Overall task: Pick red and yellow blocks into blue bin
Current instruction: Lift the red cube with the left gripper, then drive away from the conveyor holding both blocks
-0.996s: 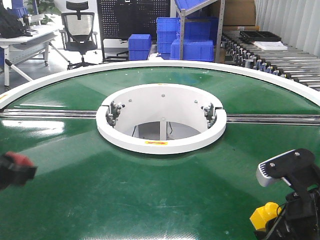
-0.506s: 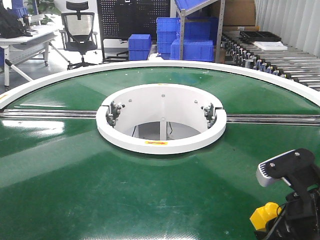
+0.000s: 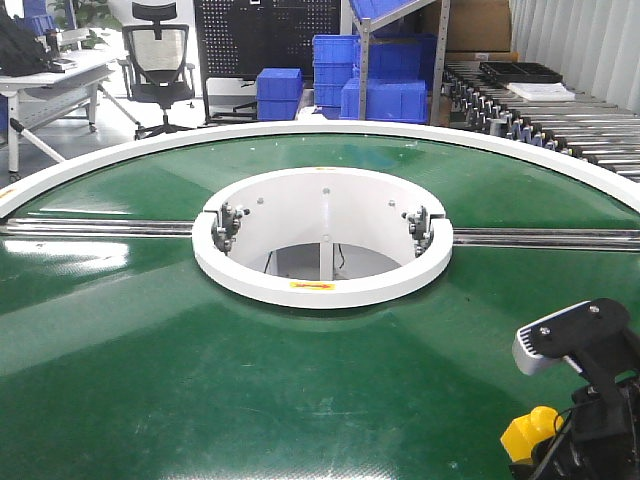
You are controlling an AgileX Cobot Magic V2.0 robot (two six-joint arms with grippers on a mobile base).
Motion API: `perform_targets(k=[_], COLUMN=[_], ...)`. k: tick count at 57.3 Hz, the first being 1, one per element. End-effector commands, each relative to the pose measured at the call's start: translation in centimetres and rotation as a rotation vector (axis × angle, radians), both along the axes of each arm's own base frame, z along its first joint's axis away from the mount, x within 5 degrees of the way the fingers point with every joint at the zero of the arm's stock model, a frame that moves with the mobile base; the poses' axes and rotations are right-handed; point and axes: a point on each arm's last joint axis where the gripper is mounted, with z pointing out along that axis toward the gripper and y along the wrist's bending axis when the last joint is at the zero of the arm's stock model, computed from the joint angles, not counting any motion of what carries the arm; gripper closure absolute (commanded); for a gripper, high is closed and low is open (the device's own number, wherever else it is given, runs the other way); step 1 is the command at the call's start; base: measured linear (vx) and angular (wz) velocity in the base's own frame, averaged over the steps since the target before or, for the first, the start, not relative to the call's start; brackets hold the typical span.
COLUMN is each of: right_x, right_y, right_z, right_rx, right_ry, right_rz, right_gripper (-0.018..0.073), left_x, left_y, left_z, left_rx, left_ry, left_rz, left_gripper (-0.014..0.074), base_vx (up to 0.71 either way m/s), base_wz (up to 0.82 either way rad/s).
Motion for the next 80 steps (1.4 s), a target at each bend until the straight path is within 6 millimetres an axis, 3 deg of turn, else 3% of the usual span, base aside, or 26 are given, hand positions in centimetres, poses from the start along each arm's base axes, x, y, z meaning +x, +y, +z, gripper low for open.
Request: perform_targets(k=[1,54,80], right_x=[0.06,0.06,0.06], right_y=[0.00,0.00,0.00], right_z=[1.57,1.57,1.57], right_rx=[0.019,0.019,0.019], right_ry=[-0.094,-0.094,-0.094], right_rz=[0.006,0.006,0.006], right_gripper=[0.0291,0.0291,0.0291], left_x=[0.17,0.17,0.17], left_y=[-0.18,-0.18,-0.18], left_z=[1.30,1.30,1.30], left_rx=[-0.037,-0.037,-0.037], left_ry=[-0.085,-0.085,-0.085], left_rz=[0.001,0.001,0.001], left_gripper=[0.0360,0.0360,0.0360], base_vx=[0.00,0.00,-0.05], base_wz=[0.00,0.01,0.30])
